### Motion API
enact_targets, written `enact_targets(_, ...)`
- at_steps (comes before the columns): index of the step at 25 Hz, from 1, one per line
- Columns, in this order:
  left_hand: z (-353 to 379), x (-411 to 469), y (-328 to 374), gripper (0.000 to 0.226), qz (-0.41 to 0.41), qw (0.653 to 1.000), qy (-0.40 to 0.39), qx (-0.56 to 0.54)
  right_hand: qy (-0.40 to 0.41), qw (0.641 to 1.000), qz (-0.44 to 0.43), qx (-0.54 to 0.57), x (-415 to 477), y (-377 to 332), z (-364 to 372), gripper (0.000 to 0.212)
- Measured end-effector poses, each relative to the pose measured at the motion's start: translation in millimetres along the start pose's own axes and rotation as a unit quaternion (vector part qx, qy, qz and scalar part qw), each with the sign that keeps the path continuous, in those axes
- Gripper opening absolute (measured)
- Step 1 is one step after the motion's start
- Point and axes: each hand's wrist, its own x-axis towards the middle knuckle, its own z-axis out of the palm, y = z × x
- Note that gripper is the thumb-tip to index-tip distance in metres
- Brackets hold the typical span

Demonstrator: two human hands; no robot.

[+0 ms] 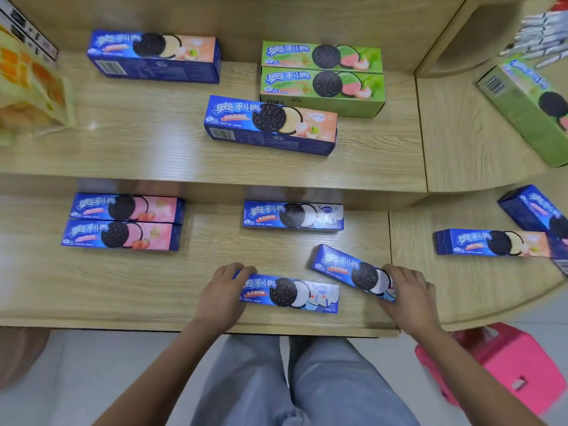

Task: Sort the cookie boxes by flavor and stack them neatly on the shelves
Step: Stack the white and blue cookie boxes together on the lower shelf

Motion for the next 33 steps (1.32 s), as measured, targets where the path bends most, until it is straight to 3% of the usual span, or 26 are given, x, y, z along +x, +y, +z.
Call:
enact_targets(4,-3.1,-0.2,-3.8,0.057,0.020,0.996,0.034,-0.078,0.067,0.998,-0.015,-0.014,-0.2,-9.1,-17.6,0.053)
enact_targets(9,2.7,0.9,-1.2,0.059,0.027,0.993,0.037,-0.110,0.099,0.989,-0.109,-0.026,14.1,-46.8,-47.9,0.056)
enact_targets(13,4.0,2.2,17.7,0.078,-0.097,0.959,0.075,-0.253,0.092,0.977,-0.186,-0.045,35.4,-86.6,-35.8,0.062)
enact_targets(16,4.2,0.9,26.3,0.085,-0.114,0.930,0.103,-0.334,0.084,0.974,-0.205,-0.046,47.7,-110.4,-22.0,0.063)
enact_targets(20,3.8,2.9,25.2,0.085,-0.100,0.934,0.132,-0.317,0.055,0.978,-0.203,-0.012,54.2,-119.6,-6.6,0.065)
enact_targets(25,12.0,7.9,19.4,0.089,-0.094,0.947,0.099,-0.292,0.009,0.979,-0.193,0.064,58.0,-115.6,-5.0,0.066)
enact_targets(28,7.7,8.1,19.6,0.091,-0.098,0.935,0.097,-0.326,0.060,0.976,-0.184,0.099,55.4,-101.4,-13.7,0.068)
enact_targets(30,5.7,6.6,16.2,0.093,-0.113,0.925,0.085,-0.353,0.049,0.972,-0.121,0.193,45.3,-78.0,-17.2,0.080)
enact_targets(33,11.1,4.4,5.4,0.097,-0.139,0.917,0.072,-0.367,-0.056,0.941,0.013,0.334,15.9,-42.5,0.0,0.121)
